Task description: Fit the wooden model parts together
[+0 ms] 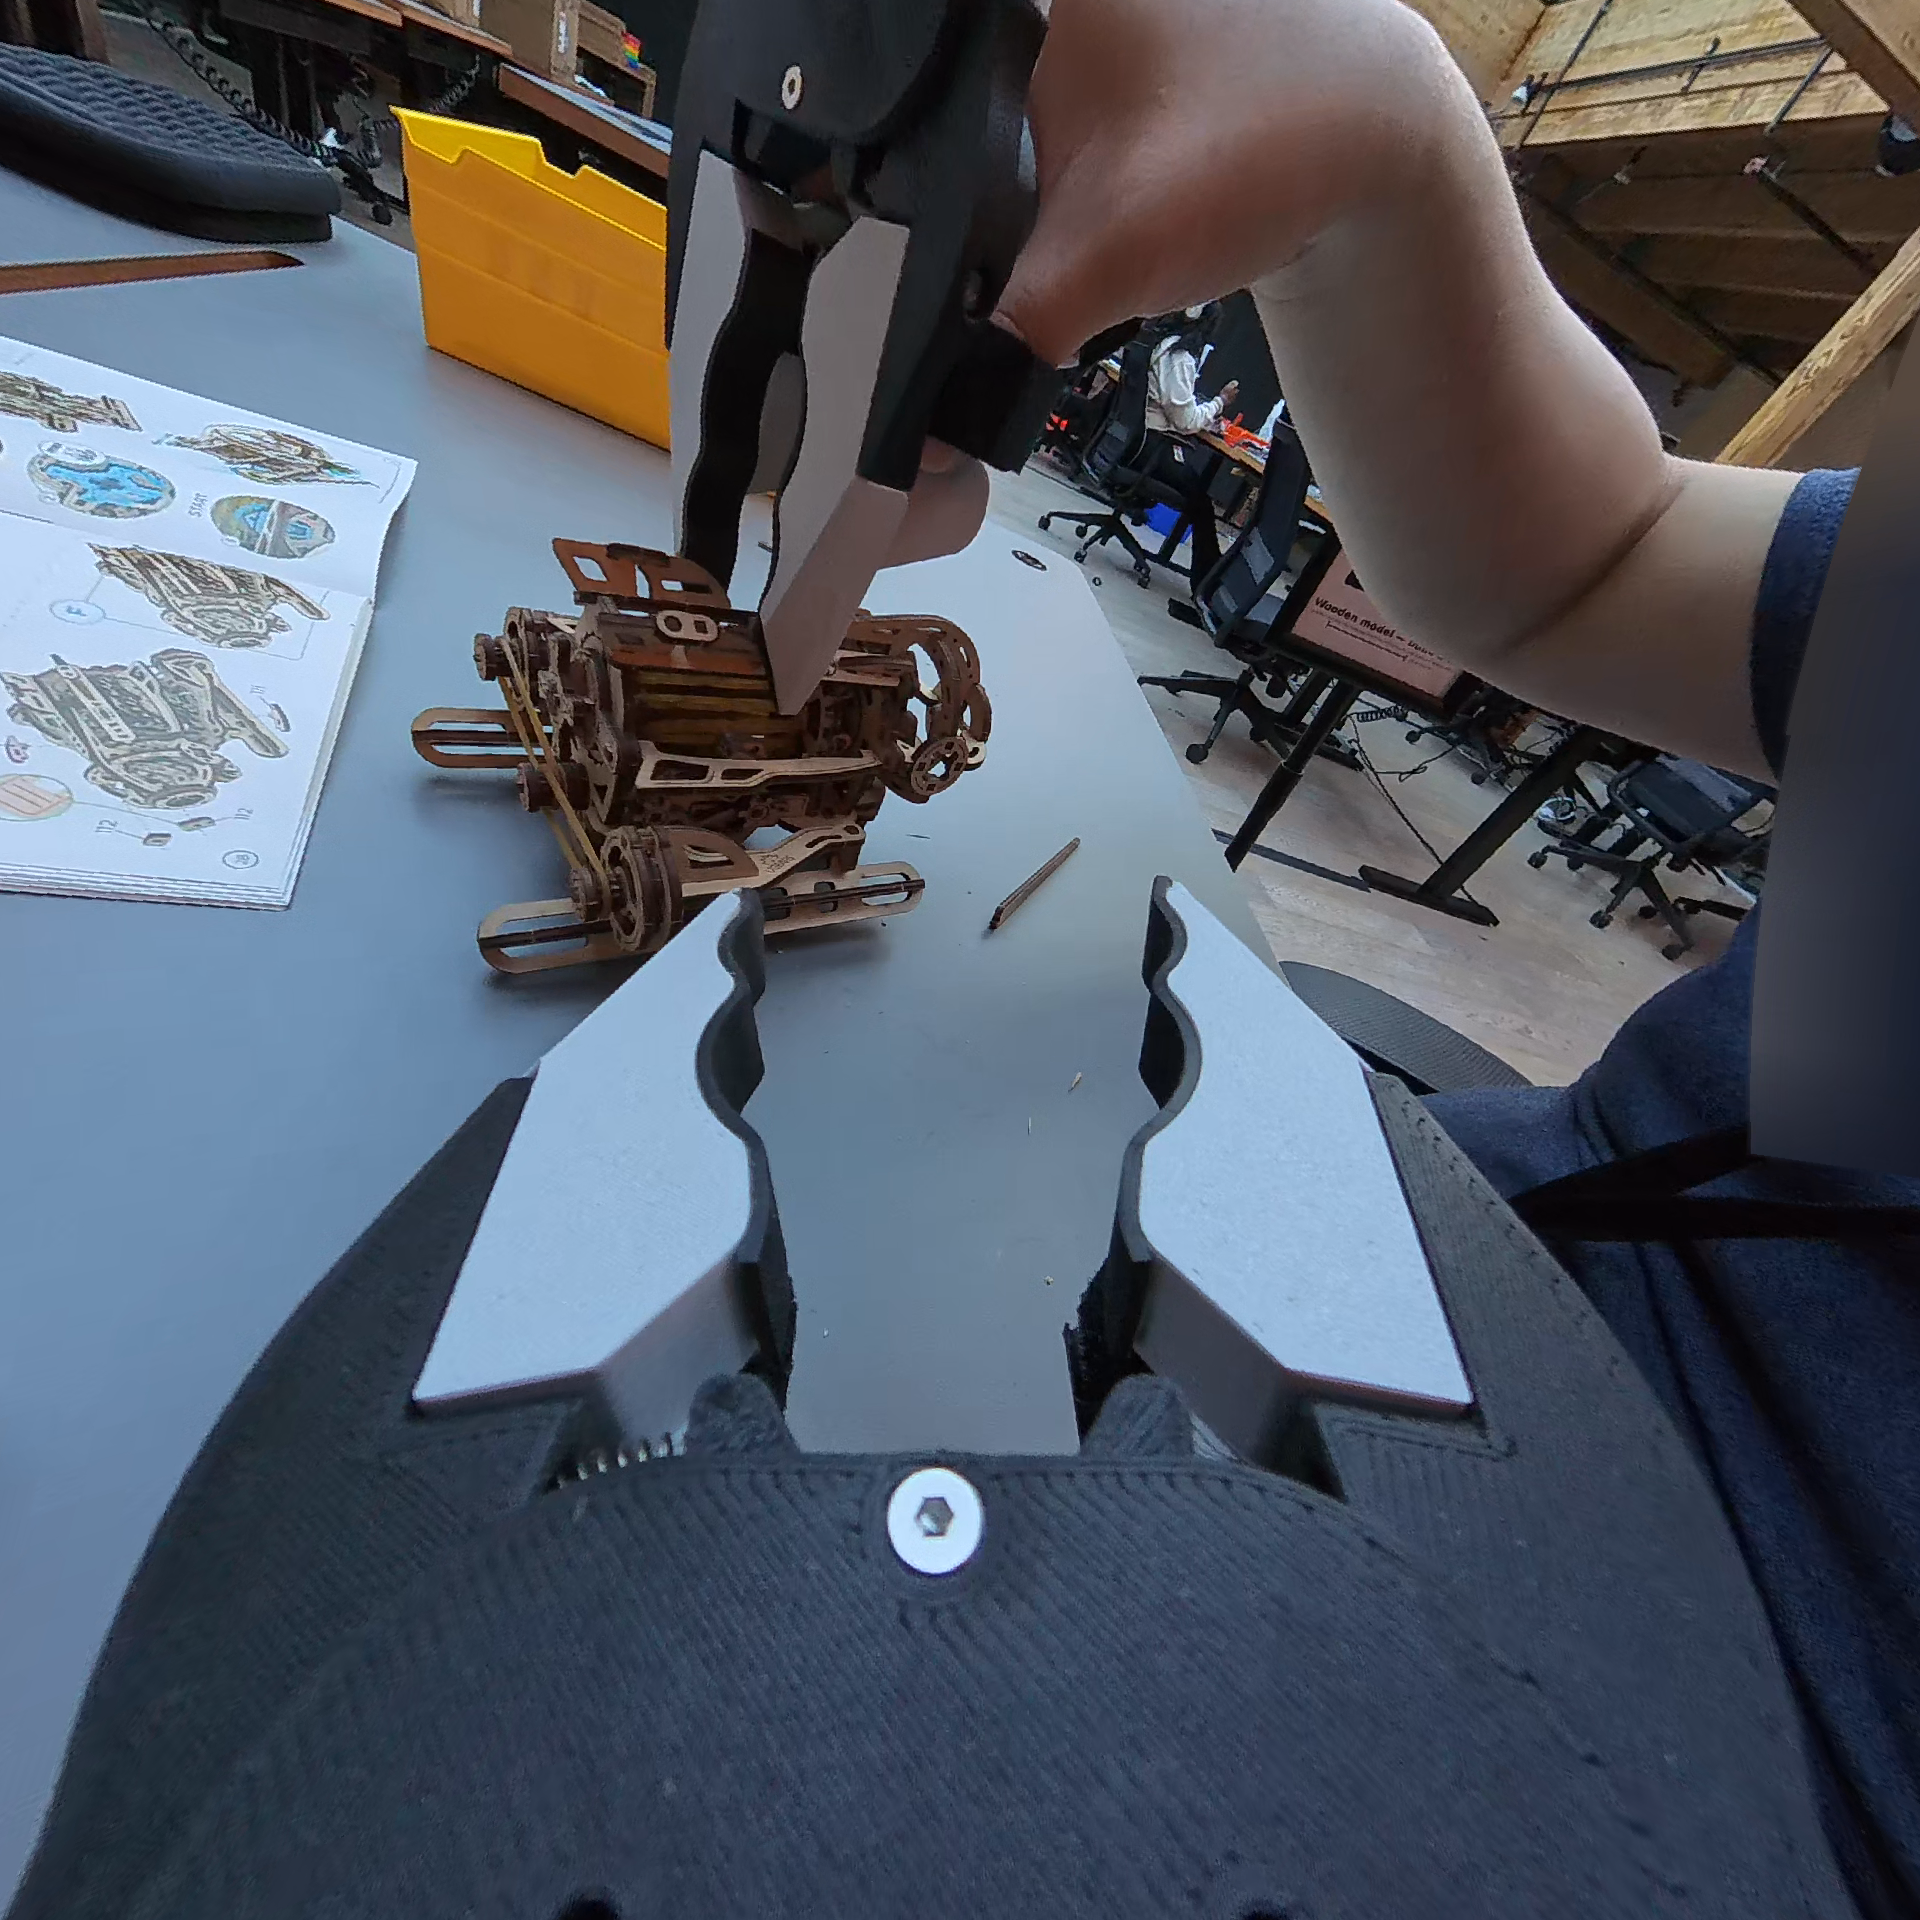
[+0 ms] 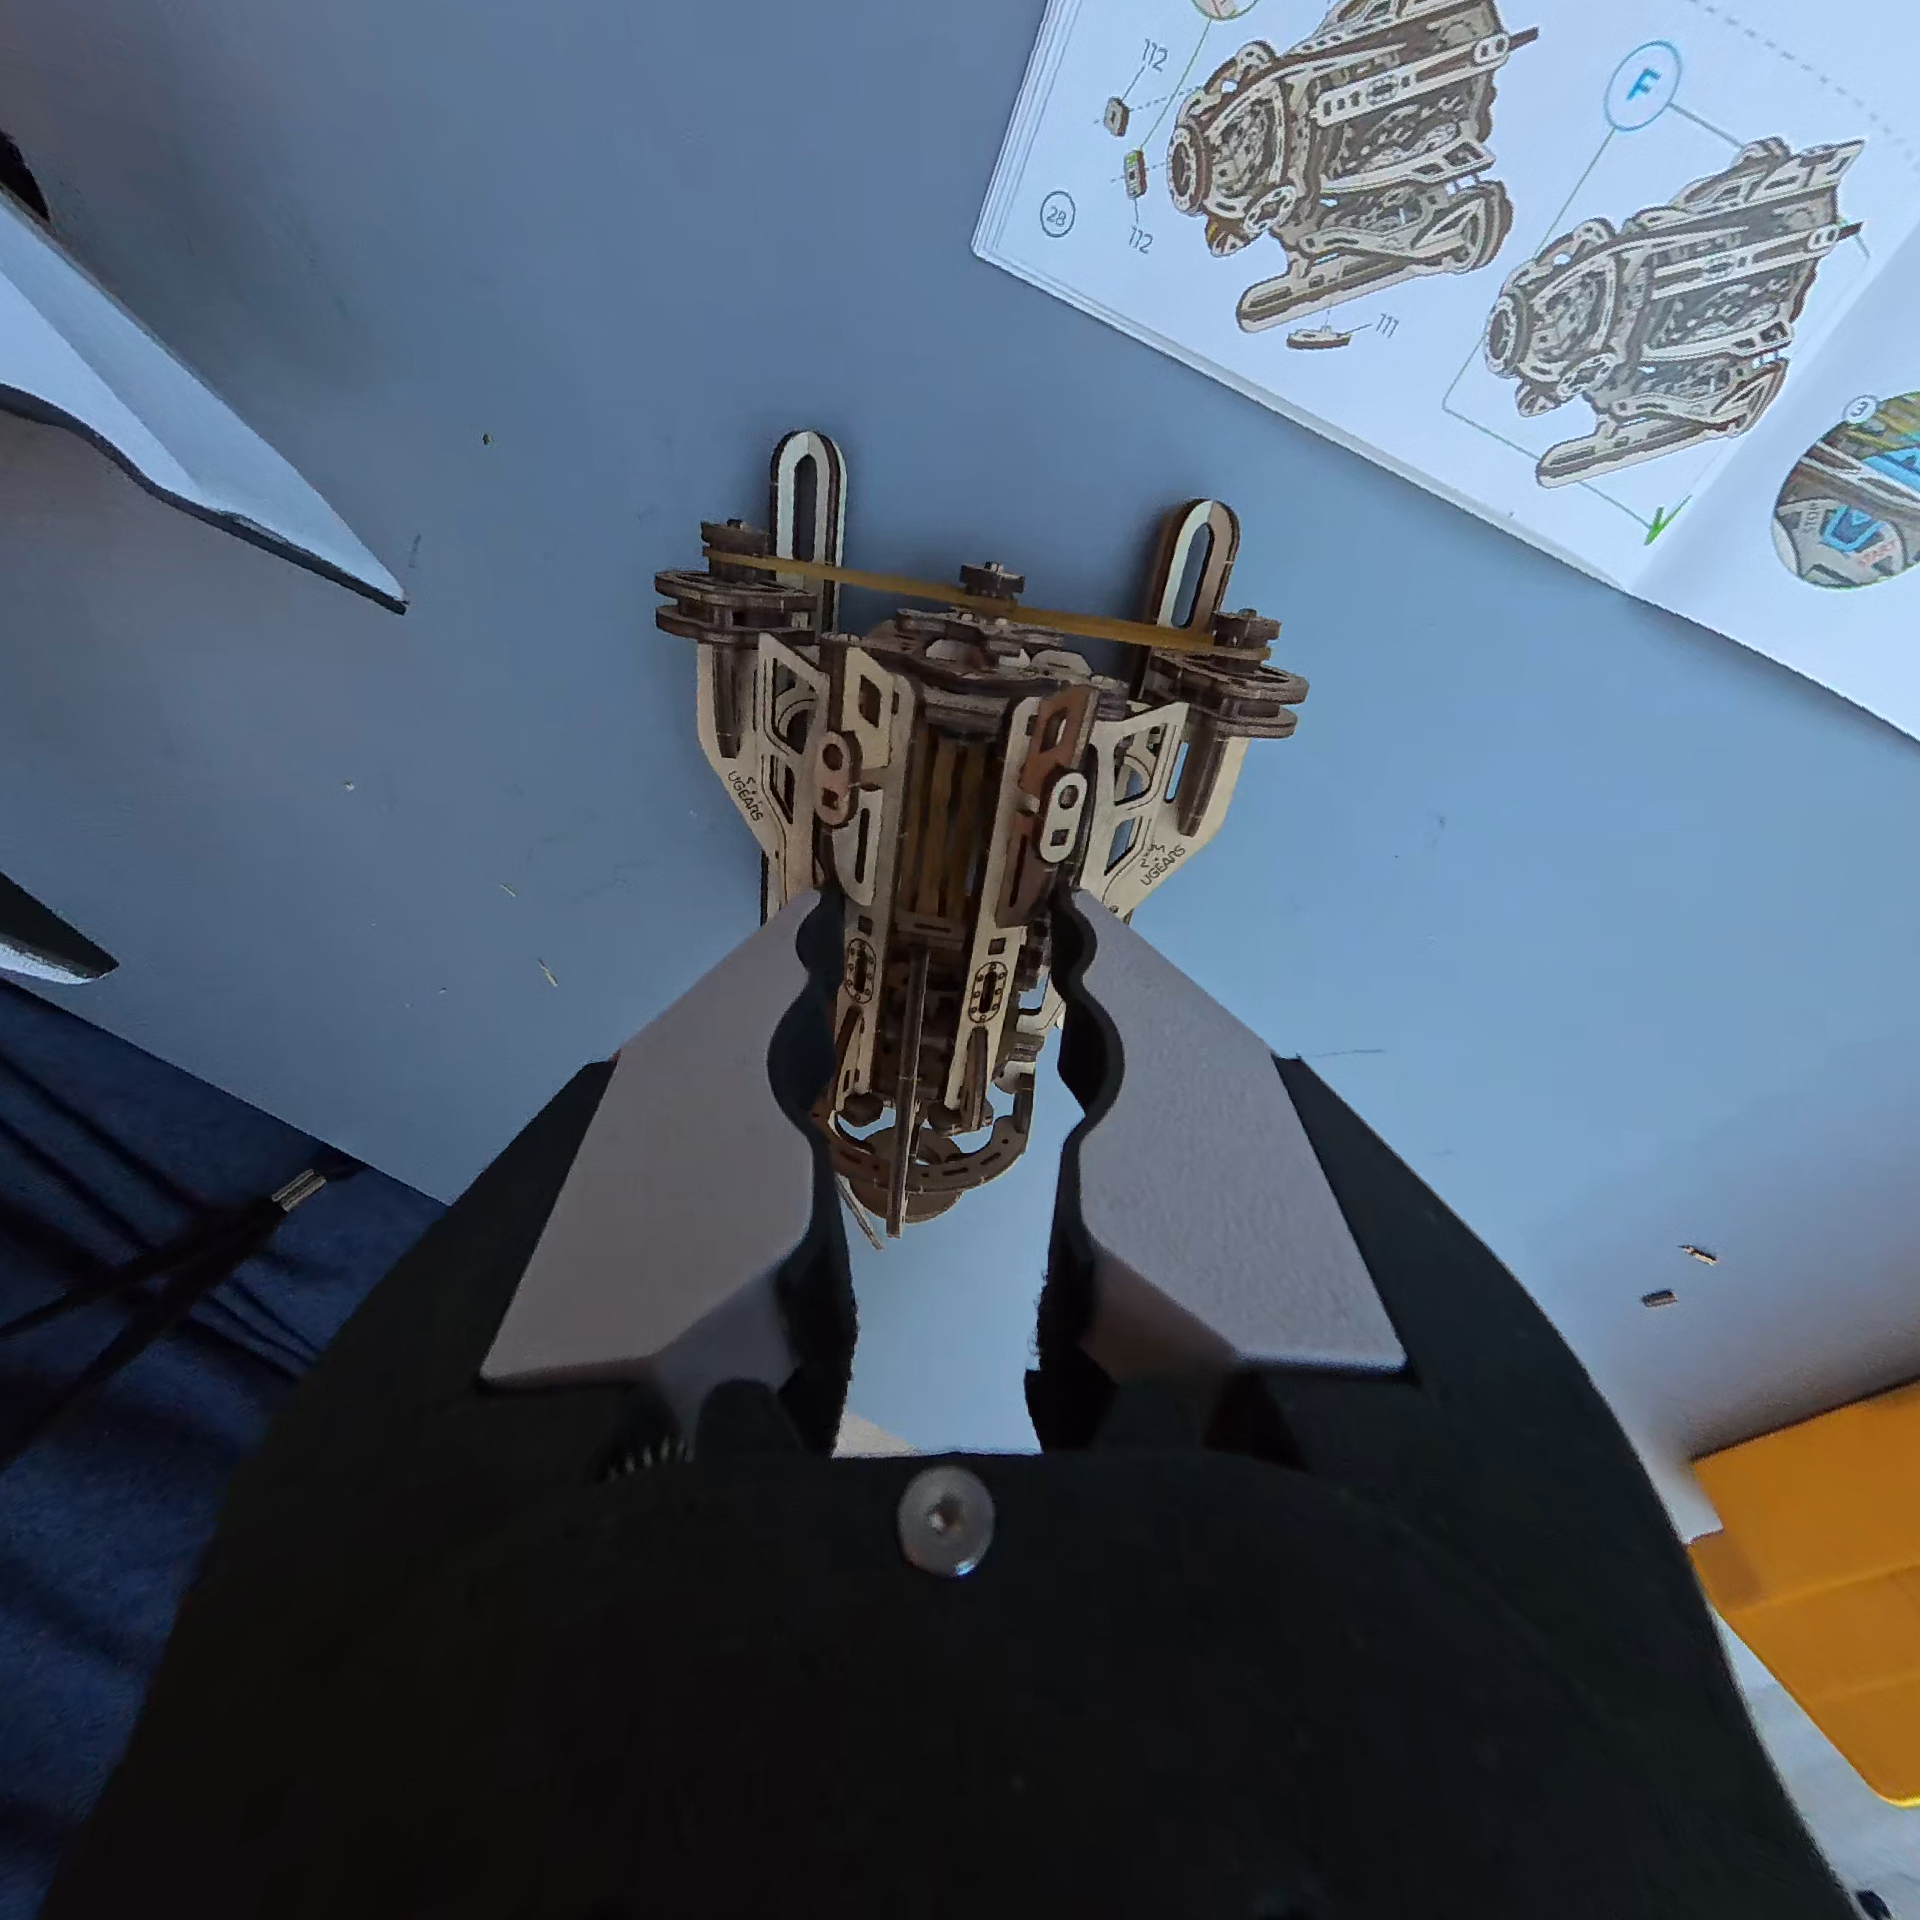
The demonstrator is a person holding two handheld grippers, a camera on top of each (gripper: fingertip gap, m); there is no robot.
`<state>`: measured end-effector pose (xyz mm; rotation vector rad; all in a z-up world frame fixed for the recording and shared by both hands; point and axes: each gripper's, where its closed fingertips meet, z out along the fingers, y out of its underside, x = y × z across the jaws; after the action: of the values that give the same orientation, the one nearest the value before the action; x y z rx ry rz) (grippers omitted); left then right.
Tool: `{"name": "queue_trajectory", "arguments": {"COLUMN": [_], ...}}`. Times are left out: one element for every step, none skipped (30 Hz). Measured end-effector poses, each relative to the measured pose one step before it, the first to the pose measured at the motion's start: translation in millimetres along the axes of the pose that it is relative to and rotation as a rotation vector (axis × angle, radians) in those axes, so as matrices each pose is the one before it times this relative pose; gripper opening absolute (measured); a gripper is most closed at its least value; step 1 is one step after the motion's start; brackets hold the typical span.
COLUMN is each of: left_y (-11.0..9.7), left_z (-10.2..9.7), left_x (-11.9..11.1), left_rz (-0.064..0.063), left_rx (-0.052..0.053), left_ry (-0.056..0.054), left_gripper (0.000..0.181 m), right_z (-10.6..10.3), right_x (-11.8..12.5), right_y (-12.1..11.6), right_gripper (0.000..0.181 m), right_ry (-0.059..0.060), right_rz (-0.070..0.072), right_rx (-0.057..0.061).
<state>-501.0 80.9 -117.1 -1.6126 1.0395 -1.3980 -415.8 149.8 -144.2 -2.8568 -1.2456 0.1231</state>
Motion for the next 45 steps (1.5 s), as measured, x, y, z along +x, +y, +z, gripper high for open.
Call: {"name": "queue_trajectory", "arguments": {"left_y": [-0.12, -0.07, -0.16, -0.29, -0.14, -0.23, -0.18, -0.16, -0.05, -0.02, 0.20, 0.20, 0.20, 0.25, 0.27, 0.08, 0.03, 0.06, -0.11, -0.07, -0.12, -0.20, -0.33, -0.30, -0.10, 0.08, 0.31, 0.50, 0.50, 0.42, 0.23, 0.06, -0.20, 0.00, 0.00, 0.06, 0.10, 0.12, 0.30, 0.37, 0.14, -0.02, 0.01, 0.01, -0.05], "left_z": [0.00, -0.01, -0.11, -0.11, -0.08, -0.19, -0.17, -0.07, -0.07, 0.05, -0.09, 0.05, 0.08, 0.16, 0.02, 0.02, -0.02, 0.08, -0.14, -0.12, -0.20, -0.33, -0.26, -0.23, -0.07, 0.17, 0.21, 0.34, 0.32, 0.32, 0.22, 0.06, 0.07, -0.02, -0.11, -0.04, 0.01, -0.02, 0.21, 0.18, 0.15, 0.23, 0.23, 0.12, 0.04], "left_x": [0.08, 0.13, 0.23, 0.23, -0.07, 0.01, -0.01, 0.16, 0.12, -0.04, -0.16, -0.11, -0.17, -0.08, -0.20, -0.05, 0.09, 0.18, 0.14, 0.09, 0.03, -0.36, -0.32, -0.19, -0.02, -0.04, -0.12, -0.01, 0.10, 0.18, 0.26, 0.17, 0.27, 0.20, -0.05, -0.14, -0.27, -0.24, -0.07, 0.03, 0.16, 0.31, 0.49, 0.41, 0.28], "left_rz": [0.0001, 0.0005, 0.0008, 0.0005, 0.0002, 0.0000, -0.0003, -0.0004, -0.0001, 0.0007, 0.0013, 0.0007, -0.0007, -0.0011, -0.0006, -0.0004, 0.0000, 0.0006, 0.0008, 0.0006, 0.0002, -0.0006, -0.0015, -0.0019, -0.0021, -0.0024, -0.0021, -0.0011, -0.0001, 0.0006, 0.0007, 0.0012, 0.0017, 0.0010, -0.0001, -0.0014, -0.0026, -0.0031, -0.0026, -0.0008, 0.0010, 0.0018, 0.0016, 0.0012, 0.0007], "left_rx": [0.0002, 0.0001, 0.0002, 0.0005, 0.0004, 0.0005, 0.0005, 0.0006, 0.0004, -0.0006, -0.0012, -0.0008, -0.0007, -0.0009, -0.0003, 0.0001, -0.0002, -0.0003, -0.0001, -0.0001, 0.0001, 0.0009, 0.0018, 0.0020, 0.0013, 0.0004, -0.0006, -0.0015, -0.0016, -0.0014, -0.0010, -0.0003, 0.0002, -0.0001, -0.0002, 0.0004, 0.0008, 0.0004, -0.0006, -0.0008, -0.0006, -0.0005, -0.0005, -0.0007, -0.0004], "left_ry": [0.0003, 0.0003, 0.0009, 0.0004, -0.0007, -0.0003, 0.0003, 0.0007, 0.0008, -0.0003, -0.0011, -0.0002, 0.0002, 0.0000, -0.0003, -0.0003, 0.0007, 0.0009, 0.0002, 0.0007, 0.0008, -0.0007, -0.0008, 0.0008, 0.0015, 0.0013, 0.0010, 0.0009, 0.0006, 0.0006, 0.0001, -0.0005, 0.0000, 0.0004, 0.0003, 0.0002, 0.0006, 0.0012, 0.0012, 0.0005, 0.0002, 0.0004, 0.0009, 0.0009, 0.0005], "left_gripper": [0.072, 0.072, 0.072, 0.072, 0.072, 0.072, 0.072, 0.072, 0.072, 0.072, 0.072, 0.072, 0.072, 0.072, 0.072, 0.072, 0.072, 0.072, 0.072, 0.072, 0.072, 0.072, 0.072, 0.072, 0.072, 0.072, 0.072, 0.072, 0.072, 0.073, 0.073, 0.073, 0.073, 0.073, 0.072, 0.072, 0.072, 0.072, 0.072, 0.072, 0.072, 0.072, 0.072, 0.072, 0.072], "right_z": [-0.09, -0.15, -0.25, -0.48, -0.79, -0.97, -1.06, -0.92, -0.34, 0.29, 0.68, 0.46, -0.49, -0.82, -1.14, -1.61, -1.97, -2.63, -3.00, -3.66, -4.18, -3.96, -2.91, -0.97, 1.33, 3.67, 5.20, 5.78, 5.51, 4.82, 3.94, 3.04, 2.04, 1.19, 0.45, 0.02, 0.08, 0.35, 0.69, 0.64, 0.84, 0.80, 0.78, 1.06, 1.35], "right_x": [0.18, 0.21, 0.40, 0.61, 1.11, 1.46, 1.12, 1.79, 1.77, 1.05, 0.05, -0.50, -0.16, -1.97, -2.14, -1.03, 0.28, 1.41, 1.06, 1.08, 2.17, 2.15, 1.77, 1.51, 0.80, -1.88, -3.90, -3.34, -2.81, -1.30, 0.51, 2.06, 3.04, 2.73, 1.27, -0.02, 0.15, 1.19, 1.75, 0.79, -0.76, -0.78, -0.49, -1.36, -1.30], "right_y": [0.06, 0.28, 0.39, 0.37, 0.43, 0.89, 1.16, 0.55, 0.47, 0.85, 0.49, 0.46, -0.77, -1.29, -1.50, -1.19, -0.43, 0.80, 1.22, 0.67, -0.21, -0.07, 0.66, 1.07, 1.38, 1.35, 1.88, 3.02, 2.36, 0.78, 0.62, 0.63, 0.36, -0.18, -1.04, -1.93, -1.23, -0.34, 1.05, -0.04, -0.68, -0.54, -0.95, -0.40, 0.74], "right_gripper": [0.038, 0.038, 0.038, 0.038, 0.037, 0.037, 0.036, 0.036, 0.036, 0.036, 0.036, 0.036, 0.036, 0.035, 0.037, 0.040, 0.046, 0.048, 0.052, 0.056, 0.060, 0.064, 0.070, 0.075, 0.076, 0.077, 0.077, 0.078, 0.077, 0.077, 0.076, 0.075, 0.074, 0.074, 0.074, 0.075, 0.076, 0.079, 0.081, 0.083, 0.083, 0.083, 0.084, 0.087, 0.091], "right_ry": [0.0032, 0.0020, 0.0014, 0.0023, 0.0050, 0.0069, 0.0045, 0.0065, 0.0052, 0.0006, -0.0048, -0.0071, -0.0031, -0.0146, -0.0157, -0.0077, 0.0001, 0.0053, -0.0021, -0.0089, -0.0087, -0.0105, -0.0133, -0.0109, -0.0100, -0.0197, -0.0259, -0.0191, -0.0143, -0.0045, 0.0087, 0.0197, 0.0251, 0.0218, 0.0097, -0.0010, -0.0016, 0.0052, 0.0101, 0.0060, -0.0040, -0.0027, 0.0008, -0.0015, -0.0001], "right_rz": [-0.0013, -0.0001, 0.0010, 0.0014, 0.0025, 0.0012, 0.0003, -0.0003, 0.0028, 0.0043, 0.0029, 0.0010, -0.0016, -0.0009, 0.0024, 0.0006, -0.0052, -0.0067, 0.0000, 0.0125, 0.0205, 0.0210, 0.0190, 0.0190, 0.0163, 0.0076, 0.0001, -0.0008, 0.0015, 0.0024, -0.0019, -0.0033, -0.0024, -0.0013, 0.0014, 0.0026, 0.0049, 0.0061, 0.0058, 0.0060, 0.0038, 0.0015, 0.0008, -0.0024, -0.0038], "right_rx": [-0.0001, -0.0006, -0.0018, -0.0007, -0.0006, -0.0030, -0.0044, 0.0006, 0.0019, -0.0006, 0.0004, 0.0000, 0.0077, 0.0102, 0.0133, 0.0123, 0.0105, 0.0069, 0.0083, 0.0132, 0.0191, 0.0166, 0.0090, 0.0021, -0.0064, -0.0117, -0.0174, -0.0270, -0.0241, -0.0148, -0.0136, -0.0126, -0.0106, -0.0058, 0.0005, 0.0065, 0.0039, -0.0019, -0.0086, -0.0018, 0.0019, 0.0007, 0.0042, 0.0009, -0.0054]}}
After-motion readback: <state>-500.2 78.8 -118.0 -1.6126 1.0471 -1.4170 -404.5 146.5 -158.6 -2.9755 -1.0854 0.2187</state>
